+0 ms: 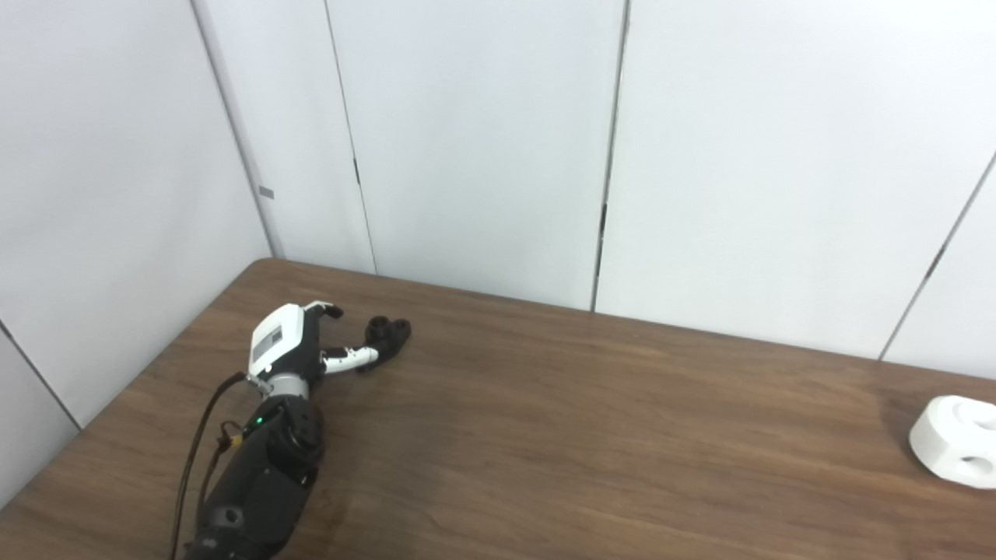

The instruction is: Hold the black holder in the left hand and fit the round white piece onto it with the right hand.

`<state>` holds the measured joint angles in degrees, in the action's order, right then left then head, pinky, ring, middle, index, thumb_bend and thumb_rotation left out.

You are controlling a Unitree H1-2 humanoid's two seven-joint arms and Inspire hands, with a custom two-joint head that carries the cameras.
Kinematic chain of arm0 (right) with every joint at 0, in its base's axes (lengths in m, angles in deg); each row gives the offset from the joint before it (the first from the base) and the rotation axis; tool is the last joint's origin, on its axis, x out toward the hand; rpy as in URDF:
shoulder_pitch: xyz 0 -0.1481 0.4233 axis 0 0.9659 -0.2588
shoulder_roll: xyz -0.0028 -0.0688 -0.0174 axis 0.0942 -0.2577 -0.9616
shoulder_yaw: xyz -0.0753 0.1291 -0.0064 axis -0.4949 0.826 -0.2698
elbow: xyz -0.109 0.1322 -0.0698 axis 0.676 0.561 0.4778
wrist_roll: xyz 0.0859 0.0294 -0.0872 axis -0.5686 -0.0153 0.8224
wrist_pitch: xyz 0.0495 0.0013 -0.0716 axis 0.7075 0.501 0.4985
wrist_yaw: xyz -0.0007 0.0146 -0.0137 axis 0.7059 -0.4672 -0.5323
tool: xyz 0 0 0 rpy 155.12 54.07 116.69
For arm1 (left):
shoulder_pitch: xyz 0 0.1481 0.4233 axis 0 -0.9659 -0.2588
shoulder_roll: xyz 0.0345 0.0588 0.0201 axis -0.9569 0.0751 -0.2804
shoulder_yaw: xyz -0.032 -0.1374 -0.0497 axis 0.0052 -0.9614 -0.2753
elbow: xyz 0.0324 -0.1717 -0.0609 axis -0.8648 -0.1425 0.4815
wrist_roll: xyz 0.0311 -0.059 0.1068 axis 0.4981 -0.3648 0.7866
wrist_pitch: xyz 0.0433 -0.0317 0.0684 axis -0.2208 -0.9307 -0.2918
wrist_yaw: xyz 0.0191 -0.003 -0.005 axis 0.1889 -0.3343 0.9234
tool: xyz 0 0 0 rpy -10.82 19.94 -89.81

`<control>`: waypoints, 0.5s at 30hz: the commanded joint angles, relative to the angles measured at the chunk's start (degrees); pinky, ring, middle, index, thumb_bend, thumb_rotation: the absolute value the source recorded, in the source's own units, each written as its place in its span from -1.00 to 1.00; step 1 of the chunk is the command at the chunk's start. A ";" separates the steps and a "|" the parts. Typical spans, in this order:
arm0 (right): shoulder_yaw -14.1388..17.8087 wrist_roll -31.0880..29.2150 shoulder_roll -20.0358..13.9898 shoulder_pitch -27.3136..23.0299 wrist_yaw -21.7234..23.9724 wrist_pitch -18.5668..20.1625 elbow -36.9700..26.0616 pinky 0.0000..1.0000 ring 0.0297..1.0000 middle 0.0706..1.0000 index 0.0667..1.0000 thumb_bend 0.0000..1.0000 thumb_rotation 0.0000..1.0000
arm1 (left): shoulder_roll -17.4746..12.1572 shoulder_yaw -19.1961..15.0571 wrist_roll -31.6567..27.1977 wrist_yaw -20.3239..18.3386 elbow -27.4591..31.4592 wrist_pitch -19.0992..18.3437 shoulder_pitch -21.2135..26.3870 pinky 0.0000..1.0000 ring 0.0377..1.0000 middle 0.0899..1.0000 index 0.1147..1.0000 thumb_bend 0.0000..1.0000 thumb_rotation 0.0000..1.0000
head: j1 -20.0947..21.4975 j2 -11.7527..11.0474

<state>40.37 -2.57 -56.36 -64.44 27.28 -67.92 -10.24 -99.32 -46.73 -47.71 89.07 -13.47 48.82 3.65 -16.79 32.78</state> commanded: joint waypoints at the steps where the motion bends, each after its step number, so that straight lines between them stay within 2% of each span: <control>1: 0.81 0.22 -0.45 -0.24 -0.98 1.07 0.15 1.00 1.00 1.00 1.00 0.36 1.00 | -1.14 0.41 -0.76 -0.57 -0.76 -0.12 1.40 0.61 0.77 0.69 0.47 0.88 -0.23 | -0.05 0.02; 9: 0.89 -0.23 -0.42 -0.01 -0.86 1.94 -0.32 1.00 1.00 1.00 1.00 0.38 1.00 | -1.34 1.50 -0.92 -1.49 0.11 -1.34 1.29 0.62 0.77 0.69 0.47 0.86 -0.29 | -0.02 0.25; 15: 0.89 -0.02 -0.45 0.09 -0.85 2.17 -0.60 1.00 1.00 1.00 1.00 0.35 1.00 | -0.97 1.74 -1.28 -0.90 0.24 -0.16 0.84 0.61 0.78 0.68 0.42 0.86 -0.29 | 0.07 0.48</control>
<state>40.56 -2.61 -56.34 -64.36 27.26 -67.05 -10.68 -99.49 -45.43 -47.92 89.27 -13.44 48.57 3.69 -16.61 33.22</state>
